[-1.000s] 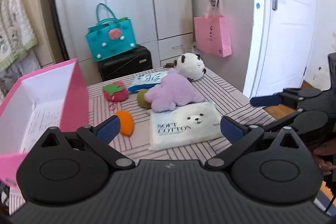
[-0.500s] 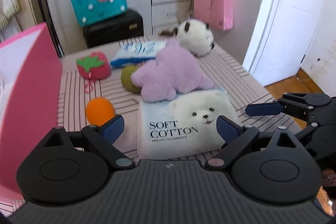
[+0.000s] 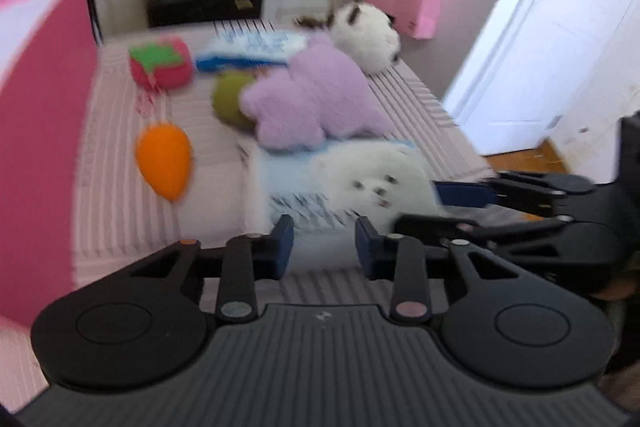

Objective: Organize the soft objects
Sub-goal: 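Move the left tool to the SOFT COTTON bag and close on it, then lift the SOFT COTTON bag with the left tool toward the pink box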

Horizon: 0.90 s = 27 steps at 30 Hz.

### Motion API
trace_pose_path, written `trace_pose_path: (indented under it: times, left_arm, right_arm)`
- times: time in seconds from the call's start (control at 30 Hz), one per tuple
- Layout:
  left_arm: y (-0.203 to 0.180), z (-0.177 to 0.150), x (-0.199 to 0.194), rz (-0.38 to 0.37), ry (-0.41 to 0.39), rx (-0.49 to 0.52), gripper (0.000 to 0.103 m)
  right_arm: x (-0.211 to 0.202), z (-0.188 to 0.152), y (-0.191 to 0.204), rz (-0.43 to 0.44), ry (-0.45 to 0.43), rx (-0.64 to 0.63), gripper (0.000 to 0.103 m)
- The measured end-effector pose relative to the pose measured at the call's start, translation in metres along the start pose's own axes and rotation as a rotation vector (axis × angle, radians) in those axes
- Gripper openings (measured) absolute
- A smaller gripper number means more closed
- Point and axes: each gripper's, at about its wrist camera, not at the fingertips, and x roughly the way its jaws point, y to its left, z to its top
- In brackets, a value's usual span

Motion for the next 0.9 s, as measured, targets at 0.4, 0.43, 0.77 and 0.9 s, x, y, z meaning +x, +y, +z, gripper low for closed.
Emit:
trace_pose_path:
  times: [0.4, 0.43, 0.77, 0.9]
  left_arm:
    - [0.014, 0.012, 0.008, -0.073, 0.055, -0.061, 0.056]
    - [0.015, 0.014, 0.007, -0.082, 0.057, -0.059, 0.056]
    - [0.024, 0.017, 0.019, -0.002, 0.087, -0.021, 0.068]
    - [0.035, 0.019, 0.026, -0.022, 0.11, -0.106, 0.069]
  right_arm:
    - [-0.001, 0.006, -0.006, -0.005, 0.055, 0.037, 0.062]
    - [-0.001, 0.007, -0.007, -0.001, 0.062, 0.042, 0.062]
    - [0.006, 0.013, -0.002, 0.018, 0.108, 0.017, 0.063]
    - [0.008, 0.015, 0.001, 0.006, 0.116, -0.006, 0.063]
